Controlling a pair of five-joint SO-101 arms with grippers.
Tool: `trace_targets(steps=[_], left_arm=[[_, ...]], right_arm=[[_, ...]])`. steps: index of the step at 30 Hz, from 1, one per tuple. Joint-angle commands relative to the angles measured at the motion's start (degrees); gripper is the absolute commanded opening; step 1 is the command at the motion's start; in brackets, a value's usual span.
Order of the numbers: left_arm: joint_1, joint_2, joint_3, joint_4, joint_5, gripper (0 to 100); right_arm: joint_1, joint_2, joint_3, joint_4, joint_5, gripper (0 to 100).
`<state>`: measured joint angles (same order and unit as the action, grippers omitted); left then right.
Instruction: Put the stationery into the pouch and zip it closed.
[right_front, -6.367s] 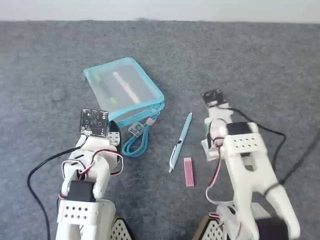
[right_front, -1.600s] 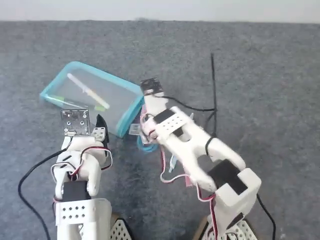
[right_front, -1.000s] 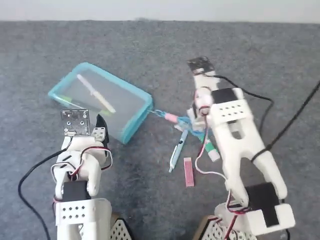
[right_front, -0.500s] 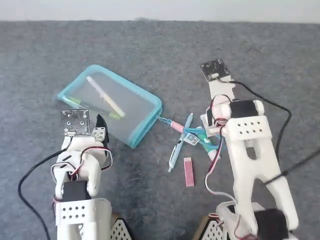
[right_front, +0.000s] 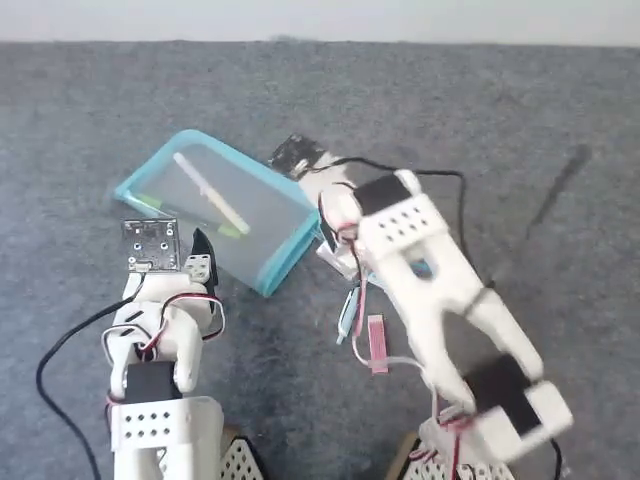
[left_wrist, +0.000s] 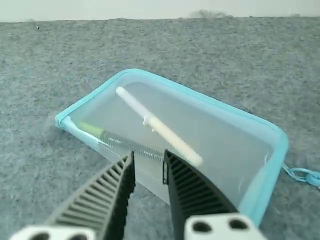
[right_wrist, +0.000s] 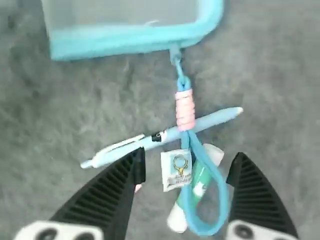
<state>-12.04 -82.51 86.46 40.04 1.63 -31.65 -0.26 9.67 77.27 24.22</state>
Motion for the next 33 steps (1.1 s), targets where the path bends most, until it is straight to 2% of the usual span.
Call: trace_targets(steps=[1, 14, 21, 26, 33], left_arm=[[-0.1, -1.1, -0.1, -2.2, 0.3, 9], [0.1, -1.1, -0.2, -2.2, 0.3, 9], [1.6, -1.1, 0.0, -2.2, 0.3, 9], [1.6, -1.1, 0.0, -2.2, 0.3, 9], [1.7, -1.1, 0.1, -2.2, 0.6, 9]], right_arm=[[-0.3, 5.2, -6.2, 0.0, 7.2, 26.8], [-0.1, 16.8, -6.9, -10.1, 9.1, 26.4], [3.1, 18.9, -6.9, -11.4, 9.1, 26.2], [4.1, 19.0, -6.7, -11.3, 9.0, 16.9], [4.1, 19.0, -6.5, -11.3, 9.0, 15.8]])
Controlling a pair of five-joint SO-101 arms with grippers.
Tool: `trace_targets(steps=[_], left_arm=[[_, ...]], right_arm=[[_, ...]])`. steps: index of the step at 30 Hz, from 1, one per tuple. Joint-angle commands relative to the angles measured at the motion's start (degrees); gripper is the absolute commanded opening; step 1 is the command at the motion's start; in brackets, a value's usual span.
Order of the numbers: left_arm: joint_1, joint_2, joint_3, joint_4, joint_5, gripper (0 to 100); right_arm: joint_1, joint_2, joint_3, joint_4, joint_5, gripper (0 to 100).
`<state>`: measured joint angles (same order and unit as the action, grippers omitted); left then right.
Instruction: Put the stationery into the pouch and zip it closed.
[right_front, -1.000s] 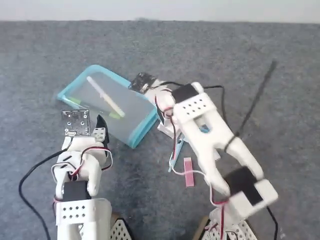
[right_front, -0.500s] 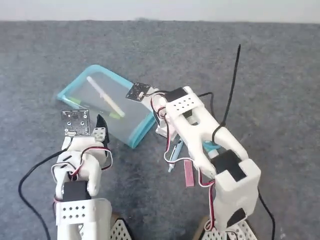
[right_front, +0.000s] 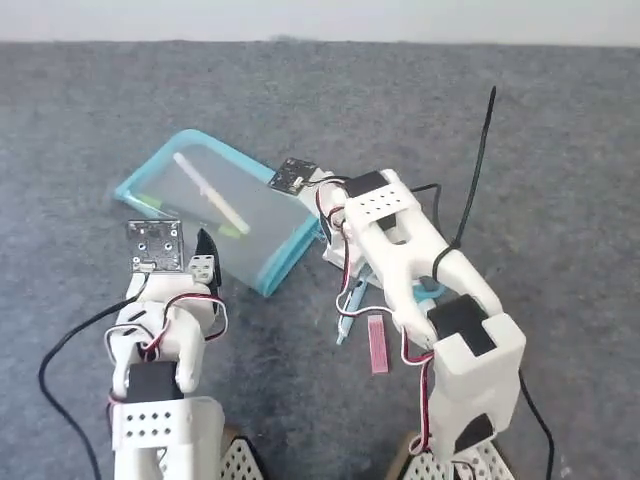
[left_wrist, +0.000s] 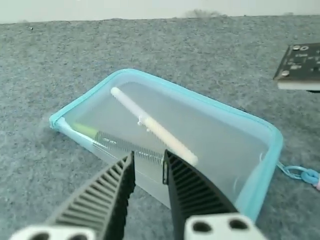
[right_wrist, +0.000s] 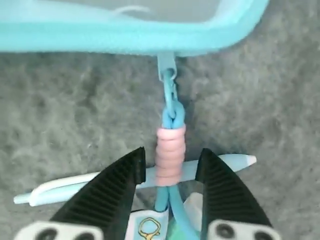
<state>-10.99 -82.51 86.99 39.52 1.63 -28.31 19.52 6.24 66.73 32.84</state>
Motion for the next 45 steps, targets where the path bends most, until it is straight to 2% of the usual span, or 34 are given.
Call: trace_targets(steps=[1, 8, 15, 18, 21, 28, 36, 45], left_arm=[[0.6, -1.1, -0.4, -1.7, 0.6, 9], [0.6, -1.1, -0.4, -1.7, 0.6, 9], [0.4, -1.1, -0.4, -1.7, 0.5, 9], [0.4, -1.1, -0.4, -1.7, 0.4, 9], [0.4, -1.1, -0.4, -1.7, 0.4, 9], [0.4, -1.1, -0.4, -1.7, 0.4, 9], [0.4, -1.1, -0.4, -1.6, 0.4, 9], [0.4, -1.1, -0.4, -1.5, 0.4, 9]], right_arm=[[0.7, -0.7, -3.1, -0.7, 0.3, 15.8], [0.8, -0.7, -3.1, -0.8, -1.6, 6.5], [0.8, -1.1, -3.2, -0.3, -1.8, 5.8], [1.7, -1.8, -3.7, 0.1, -4.3, 5.5], [3.6, -4.2, -4.1, 0.2, -6.1, 0.3], [3.8, -5.8, -2.3, -0.3, -7.3, 8.4], [2.9, -0.8, -2.3, -0.8, -7.3, 24.6], [2.8, 1.3, -2.3, -2.9, -7.6, 21.9]])
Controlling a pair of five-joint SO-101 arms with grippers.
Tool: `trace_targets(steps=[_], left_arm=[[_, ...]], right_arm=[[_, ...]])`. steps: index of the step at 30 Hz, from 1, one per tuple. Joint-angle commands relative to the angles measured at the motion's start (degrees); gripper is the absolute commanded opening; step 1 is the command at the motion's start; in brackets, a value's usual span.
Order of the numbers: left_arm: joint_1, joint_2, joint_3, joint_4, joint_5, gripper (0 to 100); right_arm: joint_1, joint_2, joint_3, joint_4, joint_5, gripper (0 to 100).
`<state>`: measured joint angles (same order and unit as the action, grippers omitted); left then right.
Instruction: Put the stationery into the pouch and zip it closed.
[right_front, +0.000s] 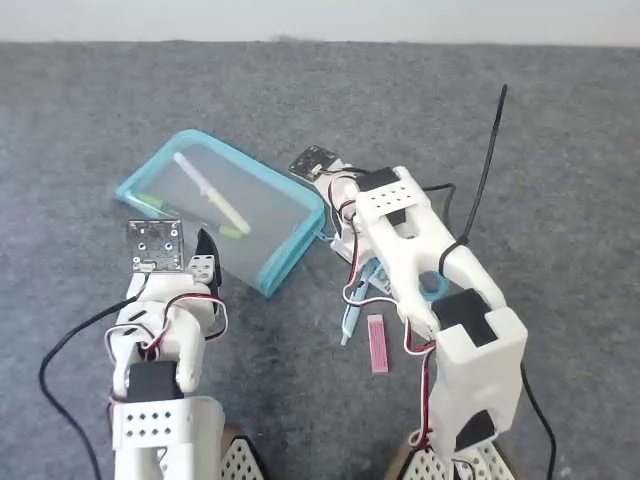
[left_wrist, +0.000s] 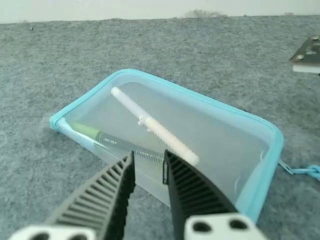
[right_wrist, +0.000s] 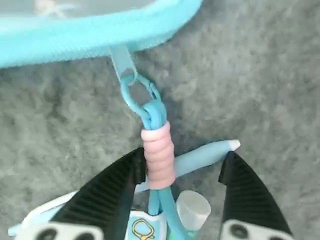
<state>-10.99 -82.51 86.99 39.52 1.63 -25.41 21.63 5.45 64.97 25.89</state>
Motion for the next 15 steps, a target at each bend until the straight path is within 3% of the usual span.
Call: trace_targets(steps=[1, 6, 15], left_arm=[[0.4, -1.1, -0.4, -1.5, 0.4, 9], [0.4, -1.1, -0.4, -1.5, 0.4, 9], [0.5, -1.1, -0.4, -1.6, 0.4, 9]], right_arm=[[-0.1, -0.8, -1.5, -1.1, -0.7, 18.7], [0.0, -0.8, -3.4, -0.6, -0.8, 0.0], [2.2, -0.9, -11.1, 3.5, -6.6, 0.7]])
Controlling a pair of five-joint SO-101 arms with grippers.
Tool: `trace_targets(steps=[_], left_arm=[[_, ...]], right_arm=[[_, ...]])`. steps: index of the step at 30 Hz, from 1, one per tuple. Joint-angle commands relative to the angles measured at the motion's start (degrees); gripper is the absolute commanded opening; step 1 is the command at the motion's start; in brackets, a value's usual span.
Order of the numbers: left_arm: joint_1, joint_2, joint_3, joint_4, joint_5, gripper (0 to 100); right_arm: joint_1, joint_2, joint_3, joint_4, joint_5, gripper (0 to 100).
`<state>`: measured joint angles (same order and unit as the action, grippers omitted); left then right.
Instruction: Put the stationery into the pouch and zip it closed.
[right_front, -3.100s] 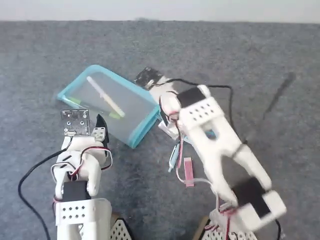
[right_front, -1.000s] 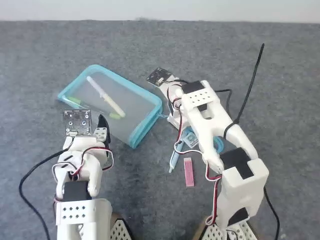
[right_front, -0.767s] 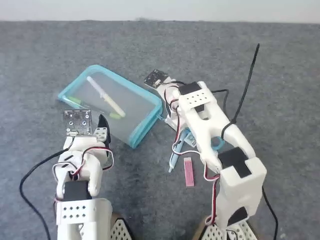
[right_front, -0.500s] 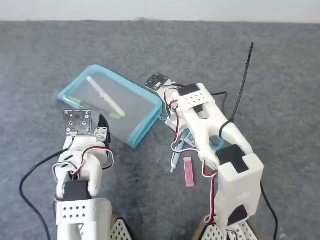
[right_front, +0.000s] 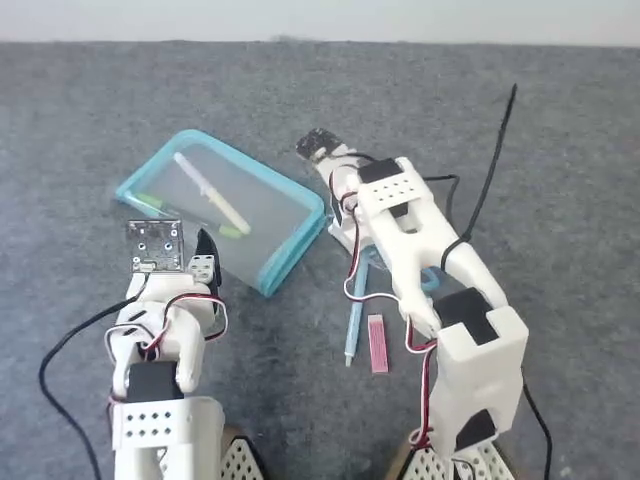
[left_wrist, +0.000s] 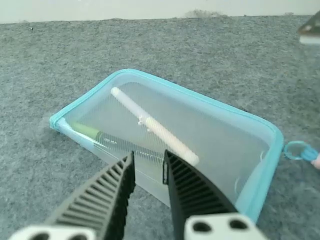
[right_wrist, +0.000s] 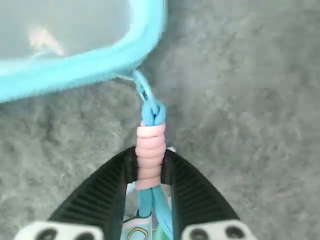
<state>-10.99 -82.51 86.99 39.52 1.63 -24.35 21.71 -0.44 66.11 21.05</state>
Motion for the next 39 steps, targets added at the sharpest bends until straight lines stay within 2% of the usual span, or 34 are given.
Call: trace_targets(steps=[1, 12, 23, 30, 39], left_arm=[[0.5, -1.1, -0.4, -1.6, 0.4, 9], [0.6, -1.1, -0.4, -1.6, 0.4, 9], [0.6, -0.9, -0.7, -1.2, 0.4, 9], [0.7, -1.0, -5.6, 6.3, 0.4, 10], [0.6, -1.1, -6.6, 7.1, 0.4, 10]], right_arm=[[1.2, -1.0, -6.0, 3.4, -1.8, 0.7], [1.1, -8.1, -4.7, 5.1, -3.9, 0.7], [-1.3, -28.0, 11.5, -0.3, -4.6, 0.7], [-4.2, -38.7, 19.0, -1.0, -4.6, 0.7], [-5.2, -49.6, 26.5, -2.2, -4.6, 0.7]])
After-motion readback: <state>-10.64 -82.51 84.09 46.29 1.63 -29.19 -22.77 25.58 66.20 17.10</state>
